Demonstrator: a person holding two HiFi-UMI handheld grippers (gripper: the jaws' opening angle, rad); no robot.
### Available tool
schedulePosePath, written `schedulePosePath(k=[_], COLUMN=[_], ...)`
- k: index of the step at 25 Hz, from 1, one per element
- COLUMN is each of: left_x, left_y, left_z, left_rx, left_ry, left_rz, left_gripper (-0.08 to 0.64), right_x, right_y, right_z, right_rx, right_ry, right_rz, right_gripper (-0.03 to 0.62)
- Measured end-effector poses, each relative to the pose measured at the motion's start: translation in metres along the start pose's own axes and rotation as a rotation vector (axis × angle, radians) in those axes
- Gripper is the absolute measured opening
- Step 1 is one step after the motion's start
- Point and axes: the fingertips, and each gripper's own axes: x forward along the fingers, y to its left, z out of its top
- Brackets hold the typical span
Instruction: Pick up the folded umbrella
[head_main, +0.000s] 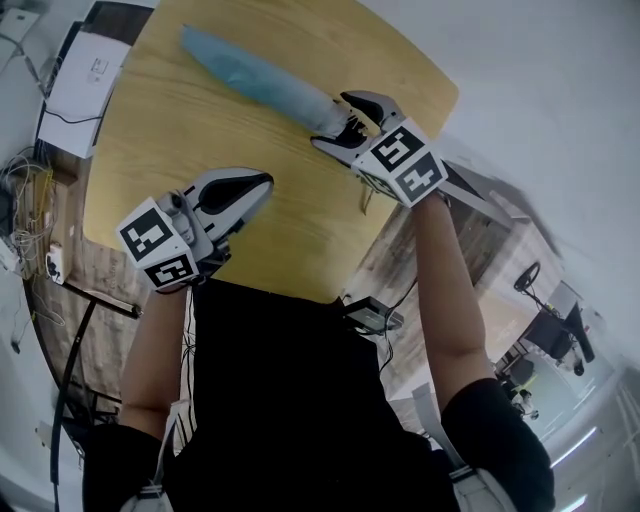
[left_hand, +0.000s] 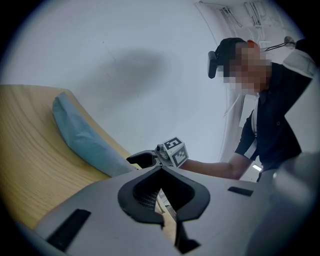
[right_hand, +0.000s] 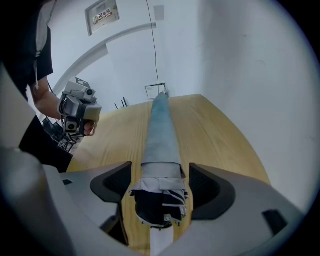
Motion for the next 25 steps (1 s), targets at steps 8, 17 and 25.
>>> schedulePosePath(k=[8, 17, 25], left_x=[-0.005, -0.007, -0.007], left_y=[0.004, 0.005, 0.005], left_z=[-0.005, -0.005, -0.01], left_rx=[-0.016, -0.02, -0.031], left_ry=[0.009, -0.005, -0.009], left_rz=[0.007, 0.012, 0.002], left_gripper=[0.009, 0.009, 0.009], right_x=[0.027, 0.033, 0.037], right_y=[-0.003, 0.002, -0.001], right_z=[-0.012, -0.02, -0.017], right_rx=[-0.015, -0.042, -0.072], right_ry=[0.085, 0.141, 0.125], right_rz=[0.012, 0.025, -0.035], right_gripper=[0.336, 0.335, 0.333])
